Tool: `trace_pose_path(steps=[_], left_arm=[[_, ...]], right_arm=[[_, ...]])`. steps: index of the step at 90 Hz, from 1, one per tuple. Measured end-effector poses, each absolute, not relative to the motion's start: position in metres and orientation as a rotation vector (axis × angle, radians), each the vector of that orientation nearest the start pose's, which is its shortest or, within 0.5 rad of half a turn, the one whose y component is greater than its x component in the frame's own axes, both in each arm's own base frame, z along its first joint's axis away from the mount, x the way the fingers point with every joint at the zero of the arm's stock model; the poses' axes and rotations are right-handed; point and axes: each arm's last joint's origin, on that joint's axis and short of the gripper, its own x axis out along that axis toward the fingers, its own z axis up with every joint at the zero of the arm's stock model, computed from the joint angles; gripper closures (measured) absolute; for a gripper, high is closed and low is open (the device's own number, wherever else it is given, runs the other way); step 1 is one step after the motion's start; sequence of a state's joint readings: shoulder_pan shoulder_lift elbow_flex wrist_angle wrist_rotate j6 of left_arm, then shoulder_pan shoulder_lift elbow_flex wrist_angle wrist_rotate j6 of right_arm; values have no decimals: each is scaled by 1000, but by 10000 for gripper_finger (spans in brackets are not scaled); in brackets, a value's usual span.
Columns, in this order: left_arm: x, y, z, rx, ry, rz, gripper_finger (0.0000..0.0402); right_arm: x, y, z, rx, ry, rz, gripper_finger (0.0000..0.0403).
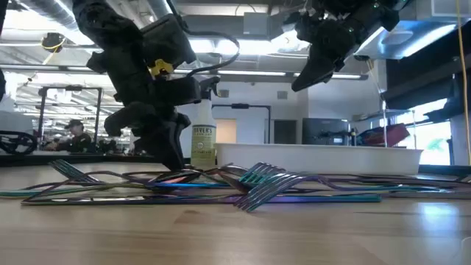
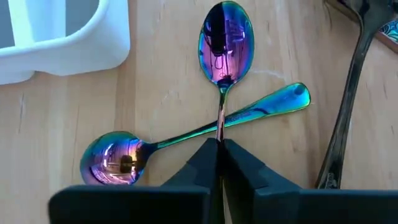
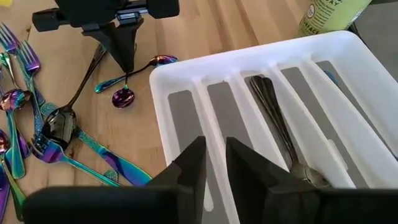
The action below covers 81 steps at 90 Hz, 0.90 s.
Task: Sort silverware
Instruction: Put the blue teaspoon on the white silverware tray
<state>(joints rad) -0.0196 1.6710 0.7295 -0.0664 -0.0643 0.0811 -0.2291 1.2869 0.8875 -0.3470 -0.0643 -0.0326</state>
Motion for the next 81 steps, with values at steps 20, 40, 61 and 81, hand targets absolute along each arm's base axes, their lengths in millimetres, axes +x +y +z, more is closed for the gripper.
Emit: trace_pose_path(steps=[20,40,61,81], left_arm=[[296,-4,128,122,1010,-6,398],[299,-4,132,109,1023,-23,398],[298,-5,132,97,1033,-44,397],[298,-5,132,52,1035,-32,339]], right_arm=[[260,-59,251,75,741,-144,356],[260,-59,251,69,742,-141,356],[260,-59,251,55,743,-136,356],[260,-59,251,54,742,-136,356]])
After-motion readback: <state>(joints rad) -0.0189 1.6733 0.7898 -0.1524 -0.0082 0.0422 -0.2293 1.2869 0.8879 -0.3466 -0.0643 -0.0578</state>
